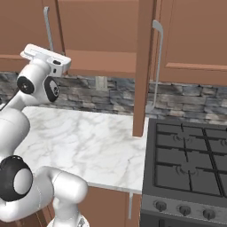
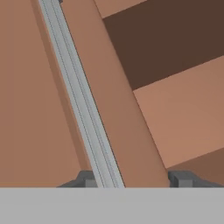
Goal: Open the cabinet, retrieve the rolling pin, and place it next to the meat on the cutting board to prepare for tenderizing.
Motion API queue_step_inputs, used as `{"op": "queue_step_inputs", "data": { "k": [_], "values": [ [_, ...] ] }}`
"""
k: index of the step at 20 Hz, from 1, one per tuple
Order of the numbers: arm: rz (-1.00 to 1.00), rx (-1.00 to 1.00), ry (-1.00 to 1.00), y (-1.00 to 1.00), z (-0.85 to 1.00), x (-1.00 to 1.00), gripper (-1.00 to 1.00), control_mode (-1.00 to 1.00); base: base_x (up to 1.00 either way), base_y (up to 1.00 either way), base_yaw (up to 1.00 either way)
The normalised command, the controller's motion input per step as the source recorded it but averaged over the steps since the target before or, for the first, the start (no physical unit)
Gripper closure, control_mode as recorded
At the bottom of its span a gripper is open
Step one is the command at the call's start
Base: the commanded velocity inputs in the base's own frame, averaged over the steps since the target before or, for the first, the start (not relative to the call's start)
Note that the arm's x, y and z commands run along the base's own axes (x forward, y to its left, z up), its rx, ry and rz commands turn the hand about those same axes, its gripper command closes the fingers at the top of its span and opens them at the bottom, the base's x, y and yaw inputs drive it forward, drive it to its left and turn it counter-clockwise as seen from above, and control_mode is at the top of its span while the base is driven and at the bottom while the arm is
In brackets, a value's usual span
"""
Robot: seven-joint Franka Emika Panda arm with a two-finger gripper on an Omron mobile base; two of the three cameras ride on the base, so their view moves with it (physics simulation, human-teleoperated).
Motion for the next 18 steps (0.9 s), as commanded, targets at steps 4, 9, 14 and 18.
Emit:
{"op": "queue_step_inputs", "data": {
  "k": [4, 9, 14, 18],
  "values": [
    [0.07, 0.0, 0.0, 0.21, 0.0, 0.28, 1.0, -1.0, 0.0, 0.0, 0.0],
    [0.06, 0.0, 0.0, 0.38, 0.0, 0.27, 1.0, -1.0, 0.0, 0.0, 0.0],
    [0.06, -0.01, 0.0, 0.62, -0.01, 0.29, 1.0, -1.0, 0.0, 0.0, 0.0],
    [0.03, -0.18, 0.0, 0.48, 0.0, 0.15, 1.0, -1.0, 0.0, 0.0, 0.0]
  ]
}}
